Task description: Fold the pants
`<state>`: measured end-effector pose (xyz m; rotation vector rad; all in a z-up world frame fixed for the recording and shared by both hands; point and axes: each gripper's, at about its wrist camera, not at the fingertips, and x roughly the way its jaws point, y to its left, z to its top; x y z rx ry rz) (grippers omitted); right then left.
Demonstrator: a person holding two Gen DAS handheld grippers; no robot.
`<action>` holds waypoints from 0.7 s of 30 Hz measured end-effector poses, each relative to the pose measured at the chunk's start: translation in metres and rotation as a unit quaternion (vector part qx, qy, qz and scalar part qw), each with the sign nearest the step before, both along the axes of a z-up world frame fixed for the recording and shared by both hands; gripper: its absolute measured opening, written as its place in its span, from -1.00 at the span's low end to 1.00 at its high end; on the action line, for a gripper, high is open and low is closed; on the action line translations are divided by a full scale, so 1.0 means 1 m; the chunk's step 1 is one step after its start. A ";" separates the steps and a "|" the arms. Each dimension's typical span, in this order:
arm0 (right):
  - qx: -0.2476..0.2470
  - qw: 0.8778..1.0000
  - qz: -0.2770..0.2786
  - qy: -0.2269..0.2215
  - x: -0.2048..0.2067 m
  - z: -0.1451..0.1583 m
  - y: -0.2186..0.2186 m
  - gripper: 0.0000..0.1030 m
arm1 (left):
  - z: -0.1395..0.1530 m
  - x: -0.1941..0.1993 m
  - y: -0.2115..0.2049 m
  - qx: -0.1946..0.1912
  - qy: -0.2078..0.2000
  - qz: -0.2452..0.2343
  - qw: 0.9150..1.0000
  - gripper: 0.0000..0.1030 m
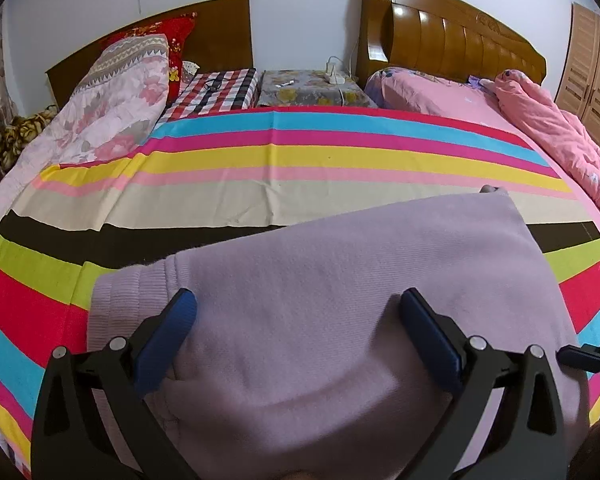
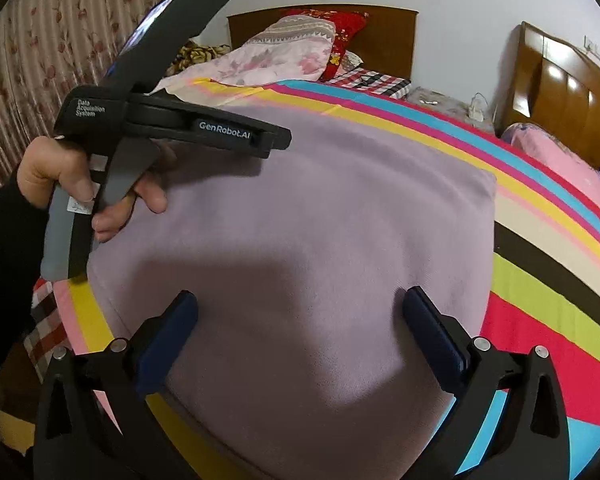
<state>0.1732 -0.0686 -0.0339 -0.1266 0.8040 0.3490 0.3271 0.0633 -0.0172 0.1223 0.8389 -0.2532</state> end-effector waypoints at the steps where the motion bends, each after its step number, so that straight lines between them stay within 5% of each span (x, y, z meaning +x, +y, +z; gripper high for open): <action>1: -0.007 1.000 -0.009 -0.001 -0.003 0.001 0.001 0.91 | 0.004 -0.006 -0.001 0.007 -0.010 0.007 1.000 0.97; 4: -0.014 0.999 -0.038 -0.009 -0.019 0.002 -0.004 0.91 | 0.018 -0.045 -0.004 0.055 -0.058 0.045 0.996 0.97; 6: -0.002 0.998 -0.056 -0.015 -0.034 0.001 -0.012 0.91 | 0.020 -0.081 -0.002 0.053 -0.080 0.042 0.995 0.97; 9: 0.007 0.998 -0.066 -0.021 -0.047 -0.004 -0.021 0.91 | -0.006 -0.105 0.007 0.061 -0.044 0.051 0.996 0.97; 12: 0.054 0.996 -0.073 -0.004 -0.045 -0.010 -0.034 0.92 | -0.015 -0.129 0.015 0.071 -0.080 0.042 0.993 0.97; 16: 0.072 0.994 -0.079 0.008 -0.064 -0.011 -0.042 0.91 | 0.000 -0.159 0.029 0.056 -0.090 0.047 0.993 0.97; 21: 0.062 0.995 -0.074 -0.002 -0.104 0.000 -0.043 0.91 | 0.017 -0.213 0.046 0.080 -0.122 0.098 0.984 0.97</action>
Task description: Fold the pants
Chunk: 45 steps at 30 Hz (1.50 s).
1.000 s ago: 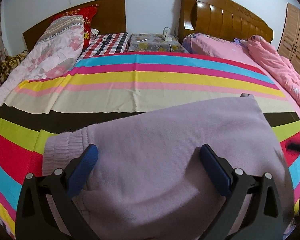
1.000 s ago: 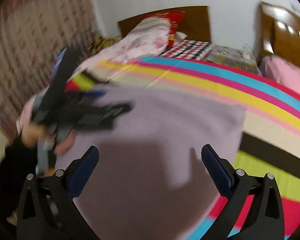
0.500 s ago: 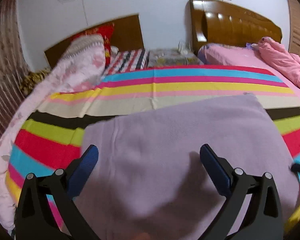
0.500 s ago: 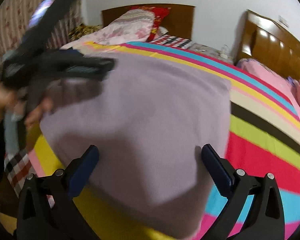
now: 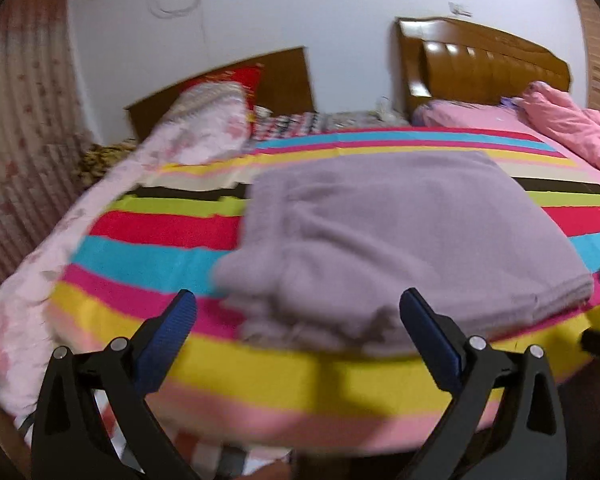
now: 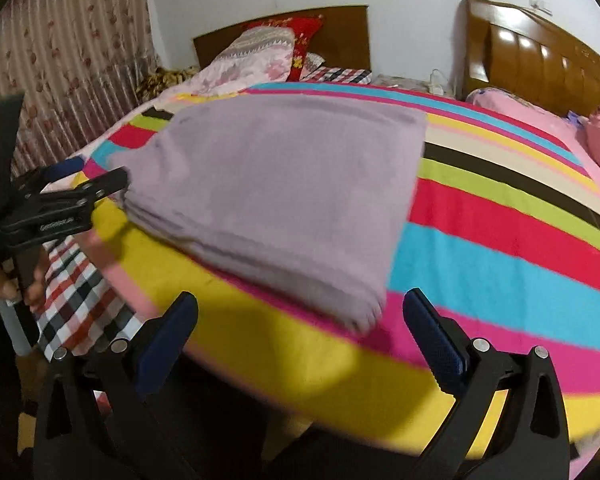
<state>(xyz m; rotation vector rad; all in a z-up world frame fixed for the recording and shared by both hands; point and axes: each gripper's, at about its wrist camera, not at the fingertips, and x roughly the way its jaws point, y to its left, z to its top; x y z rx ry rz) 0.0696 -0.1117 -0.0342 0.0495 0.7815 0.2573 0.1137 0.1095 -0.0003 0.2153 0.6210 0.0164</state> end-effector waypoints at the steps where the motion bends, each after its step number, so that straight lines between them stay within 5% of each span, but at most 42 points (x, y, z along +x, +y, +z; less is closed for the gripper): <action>1: 0.007 1.000 -0.002 -0.005 -0.007 0.004 -0.002 0.91 | 0.009 -0.014 0.003 0.002 -0.007 0.015 1.000 0.97; 4: 0.033 0.998 -0.007 -0.060 -0.040 0.030 -0.001 0.91 | 0.043 -0.053 0.009 -0.029 -0.037 0.004 0.999 0.97; 8: 0.041 0.989 -0.024 -0.139 -0.068 0.064 0.015 0.92 | 0.090 -0.104 0.016 -0.101 -0.125 -0.027 0.987 0.97; 10: 0.030 0.988 -0.031 -0.149 -0.071 0.070 0.026 0.92 | 0.097 -0.107 0.009 -0.101 -0.132 -0.007 0.986 0.97; 15: -0.012 0.992 -0.058 -0.110 -0.060 0.048 0.040 0.92 | 0.073 -0.098 -0.009 -0.044 -0.101 0.056 0.992 0.97; 21: -0.025 0.994 -0.077 -0.077 -0.061 0.017 0.045 0.92 | 0.023 -0.094 -0.009 -0.027 -0.011 0.061 0.998 0.97; 31: -0.061 0.982 -0.110 -0.140 -0.072 0.027 0.047 0.92 | 0.006 -0.106 -0.018 -0.015 -0.048 0.058 0.997 0.97; 45: -0.069 0.979 -0.104 -0.159 -0.077 0.031 0.052 0.92 | 0.008 -0.110 -0.025 -0.003 -0.063 0.044 0.997 0.97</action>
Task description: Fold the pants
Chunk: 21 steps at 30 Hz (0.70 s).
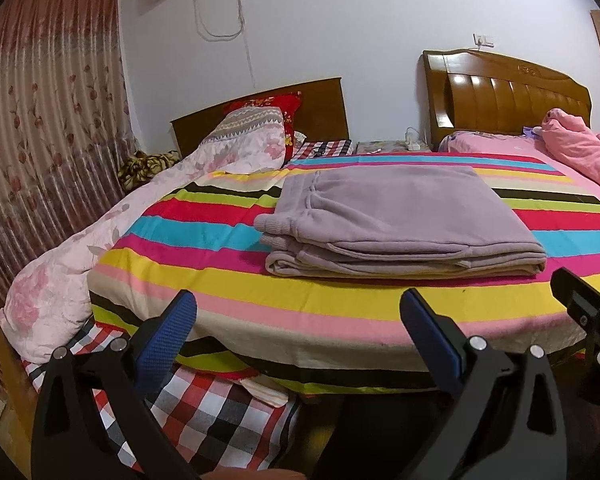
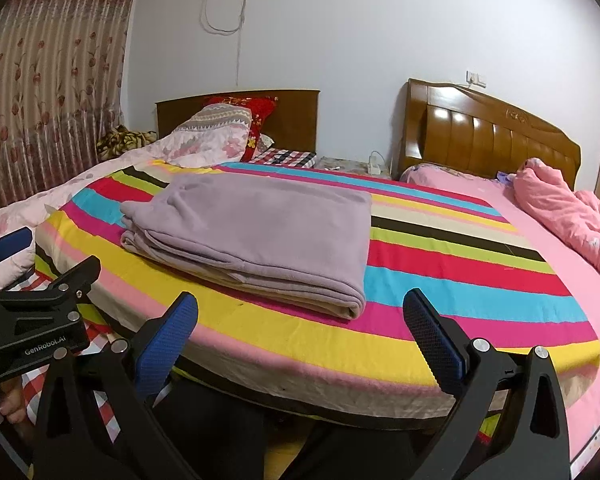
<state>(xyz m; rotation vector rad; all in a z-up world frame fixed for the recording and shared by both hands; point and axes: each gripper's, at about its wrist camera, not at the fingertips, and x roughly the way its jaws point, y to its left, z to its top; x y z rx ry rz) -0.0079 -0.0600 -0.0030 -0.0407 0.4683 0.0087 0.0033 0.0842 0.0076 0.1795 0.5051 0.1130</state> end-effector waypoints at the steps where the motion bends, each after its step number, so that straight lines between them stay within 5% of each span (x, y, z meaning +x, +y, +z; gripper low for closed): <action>1: 0.000 1.000 0.000 0.000 0.000 0.000 0.000 0.92 | 0.000 0.000 0.000 -0.001 -0.001 -0.001 1.000 0.97; 21: 0.001 1.000 0.003 0.003 0.001 -0.001 -0.001 0.92 | -0.002 0.000 0.001 -0.005 0.001 -0.006 1.000 0.97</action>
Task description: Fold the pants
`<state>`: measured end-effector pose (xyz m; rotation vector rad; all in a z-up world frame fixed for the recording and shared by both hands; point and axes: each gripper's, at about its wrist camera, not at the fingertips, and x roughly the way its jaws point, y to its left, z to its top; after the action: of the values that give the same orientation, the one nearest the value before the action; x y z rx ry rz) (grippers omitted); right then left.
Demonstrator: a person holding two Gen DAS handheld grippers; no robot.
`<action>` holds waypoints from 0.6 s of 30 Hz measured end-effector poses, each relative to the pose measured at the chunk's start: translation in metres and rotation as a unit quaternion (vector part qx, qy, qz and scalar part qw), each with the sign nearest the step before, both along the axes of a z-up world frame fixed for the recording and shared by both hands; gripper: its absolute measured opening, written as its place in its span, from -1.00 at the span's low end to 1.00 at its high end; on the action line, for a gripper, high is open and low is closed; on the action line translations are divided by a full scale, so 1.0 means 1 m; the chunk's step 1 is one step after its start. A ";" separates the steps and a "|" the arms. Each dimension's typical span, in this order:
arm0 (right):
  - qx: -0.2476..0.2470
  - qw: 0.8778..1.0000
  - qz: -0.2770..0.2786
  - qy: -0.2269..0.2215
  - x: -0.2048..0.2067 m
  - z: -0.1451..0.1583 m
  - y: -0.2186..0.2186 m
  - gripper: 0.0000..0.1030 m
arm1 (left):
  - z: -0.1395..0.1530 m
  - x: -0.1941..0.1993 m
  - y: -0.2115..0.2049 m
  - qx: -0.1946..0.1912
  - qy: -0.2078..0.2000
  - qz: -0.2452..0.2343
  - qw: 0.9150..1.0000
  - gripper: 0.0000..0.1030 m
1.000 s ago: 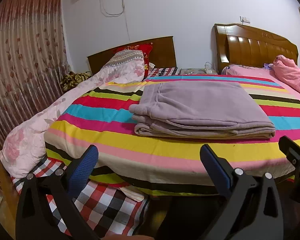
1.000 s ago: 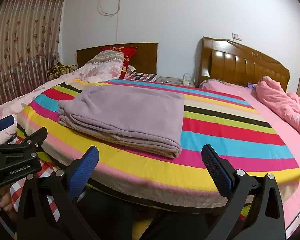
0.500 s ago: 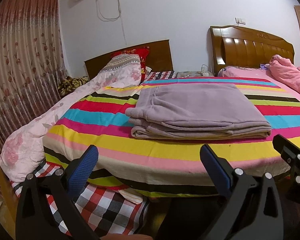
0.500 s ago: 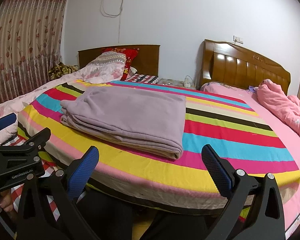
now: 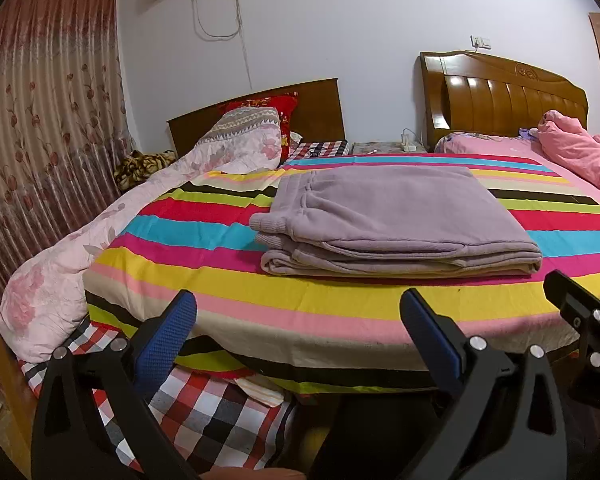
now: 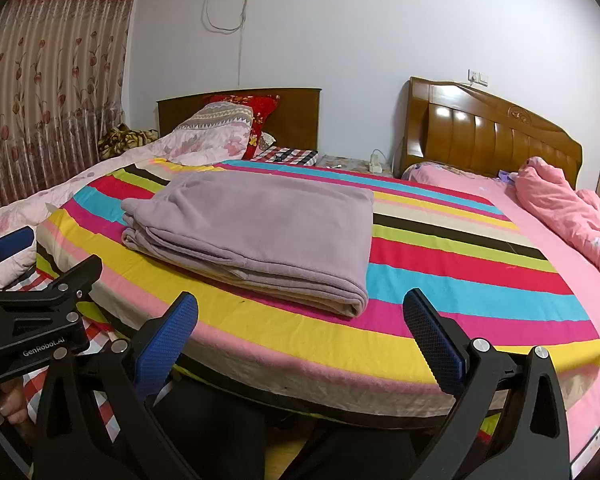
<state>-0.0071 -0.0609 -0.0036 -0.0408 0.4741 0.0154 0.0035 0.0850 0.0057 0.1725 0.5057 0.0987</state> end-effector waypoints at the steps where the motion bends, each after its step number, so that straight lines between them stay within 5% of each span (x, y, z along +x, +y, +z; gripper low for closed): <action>1: 0.000 1.000 0.000 0.000 0.000 0.000 0.000 0.92 | 0.000 0.000 0.000 0.000 -0.001 0.000 1.000 0.97; 18: 0.000 1.000 -0.001 -0.001 0.000 0.001 0.001 0.92 | 0.001 0.000 0.000 -0.003 -0.003 0.000 1.000 0.97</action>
<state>-0.0075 -0.0602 -0.0029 -0.0411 0.4717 0.0141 0.0034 0.0846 0.0064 0.1657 0.5002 0.0965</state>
